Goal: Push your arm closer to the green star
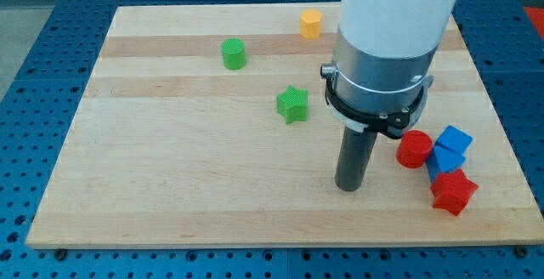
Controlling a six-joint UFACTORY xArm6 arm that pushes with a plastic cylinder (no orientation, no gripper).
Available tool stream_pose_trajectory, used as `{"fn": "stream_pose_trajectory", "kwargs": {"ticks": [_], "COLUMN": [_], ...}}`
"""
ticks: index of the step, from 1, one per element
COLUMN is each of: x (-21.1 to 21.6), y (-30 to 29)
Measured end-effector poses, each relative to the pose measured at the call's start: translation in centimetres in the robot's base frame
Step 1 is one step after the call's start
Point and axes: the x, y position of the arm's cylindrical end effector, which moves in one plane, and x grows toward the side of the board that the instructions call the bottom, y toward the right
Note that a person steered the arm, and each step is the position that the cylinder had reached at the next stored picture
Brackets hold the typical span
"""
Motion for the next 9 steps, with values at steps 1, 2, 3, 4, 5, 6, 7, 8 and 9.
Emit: {"fn": "stream_pose_trajectory", "kwargs": {"ticks": [1,2,3,4,5,6,7,8,9], "x": [0.0,-1.0,-1.8,-1.8,-3.3,-5.0,-5.3,-9.5,-15.7], "y": [0.0,-1.1,-3.2,-0.8,-0.2,-0.2,0.4,3.1,3.1]}}
